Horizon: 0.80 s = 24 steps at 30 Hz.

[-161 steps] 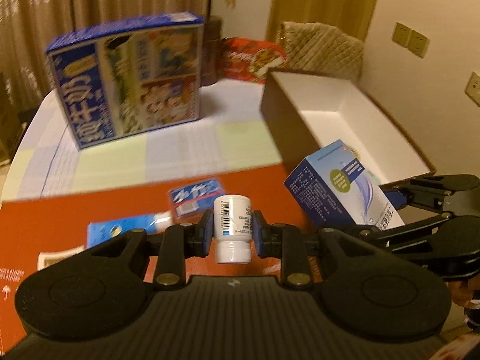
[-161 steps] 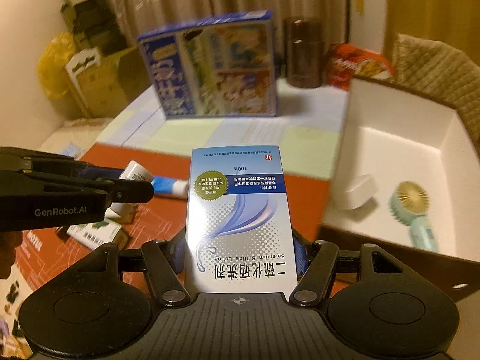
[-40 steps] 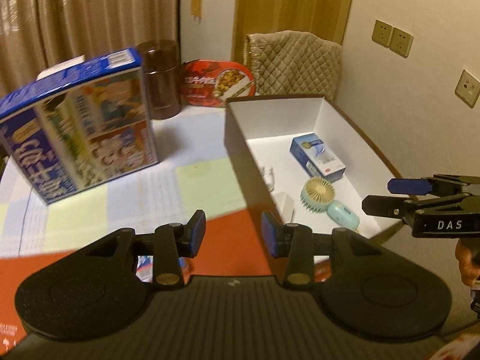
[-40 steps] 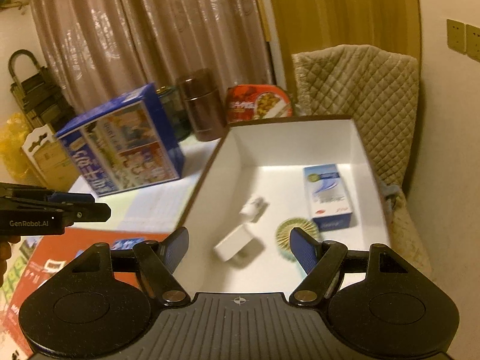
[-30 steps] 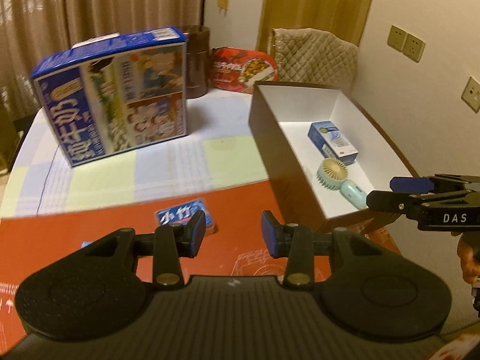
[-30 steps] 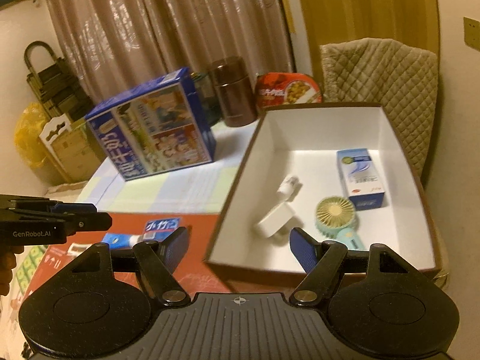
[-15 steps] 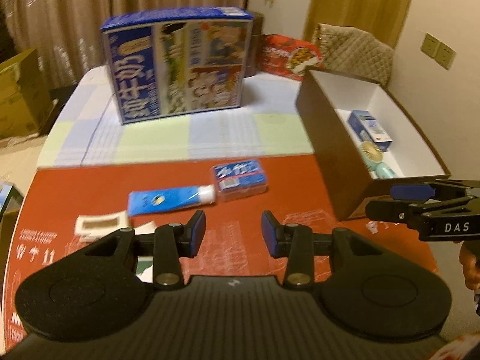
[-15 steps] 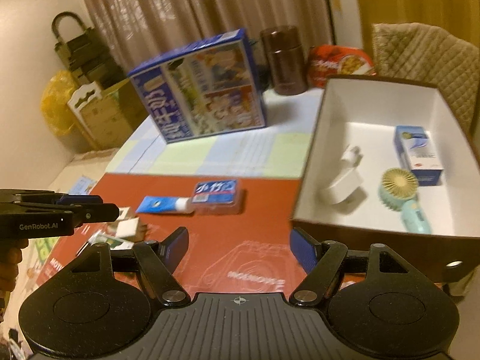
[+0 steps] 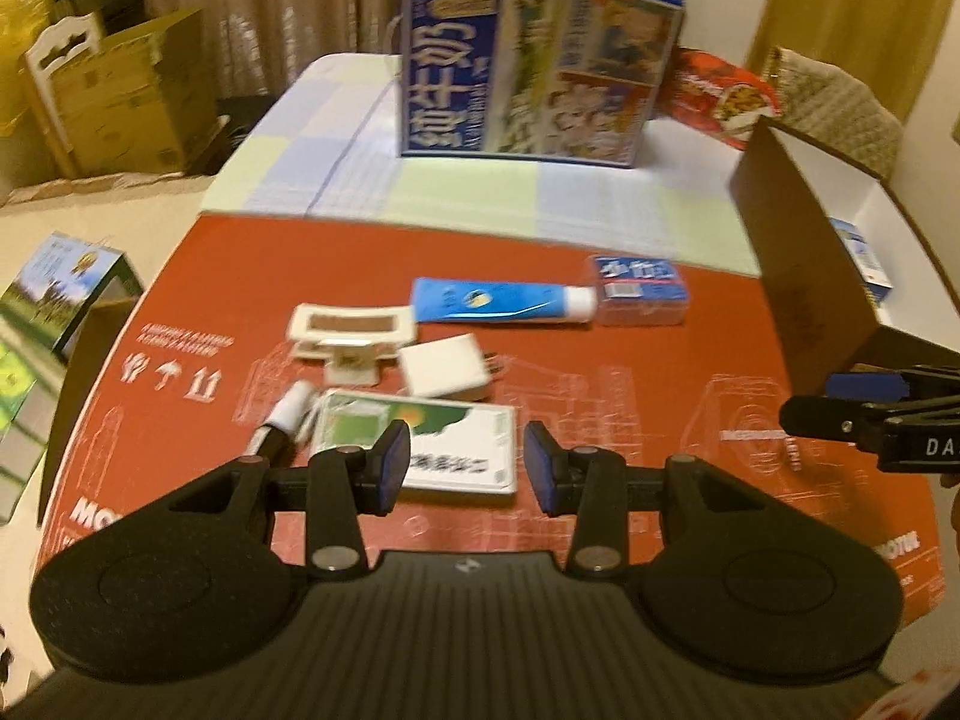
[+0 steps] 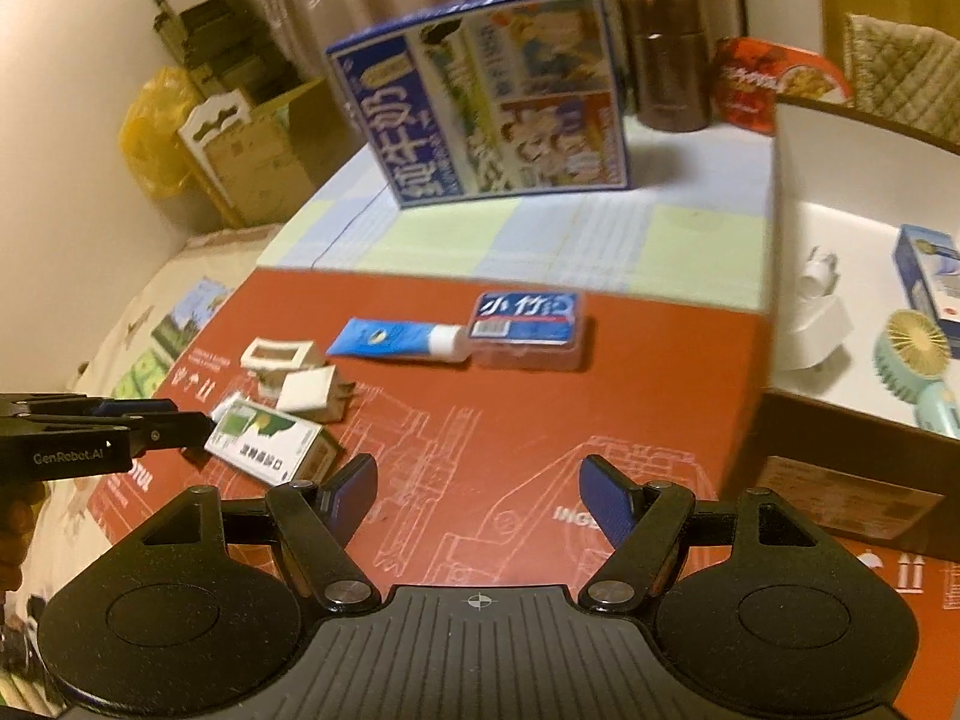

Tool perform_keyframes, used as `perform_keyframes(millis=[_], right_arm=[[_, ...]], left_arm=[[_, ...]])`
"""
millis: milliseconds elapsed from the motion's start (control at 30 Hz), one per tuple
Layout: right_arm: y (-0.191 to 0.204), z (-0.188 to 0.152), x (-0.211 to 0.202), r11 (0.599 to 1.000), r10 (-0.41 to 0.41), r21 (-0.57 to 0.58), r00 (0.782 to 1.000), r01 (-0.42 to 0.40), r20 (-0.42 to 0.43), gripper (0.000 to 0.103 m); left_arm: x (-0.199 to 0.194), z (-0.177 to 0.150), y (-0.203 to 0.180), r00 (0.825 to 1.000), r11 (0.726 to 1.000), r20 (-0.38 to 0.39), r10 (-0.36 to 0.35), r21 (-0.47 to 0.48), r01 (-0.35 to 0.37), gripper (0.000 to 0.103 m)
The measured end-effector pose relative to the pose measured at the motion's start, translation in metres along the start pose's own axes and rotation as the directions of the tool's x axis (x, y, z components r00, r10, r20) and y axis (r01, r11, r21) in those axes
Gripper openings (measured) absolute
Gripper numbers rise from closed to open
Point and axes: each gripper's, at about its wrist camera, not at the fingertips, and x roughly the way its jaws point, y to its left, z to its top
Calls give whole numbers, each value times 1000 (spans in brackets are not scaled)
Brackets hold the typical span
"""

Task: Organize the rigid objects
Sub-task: 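Move both tools back over the remaining items on the mat, then grasp the brown spray bottle with the left tool while the right tool grasps the green-white box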

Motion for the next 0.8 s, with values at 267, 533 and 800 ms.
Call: perform_keyframes(millis=[267,533,800], right_arm=[[13,-1,24,999,23,-28,999,-24,-48,71],[29,-1,48,996,62,-65,994,-68,-94,71],[73,3,84,972,156,-157,979,-176,-132,71]], left_arm=[[9,-14,23,998,998,-39,45,-50,-47,37],[11,-23,40,996,995,-55,71,-71,-75,37],[17,-33,65,992,990,-72,104,-83,-110,37]])
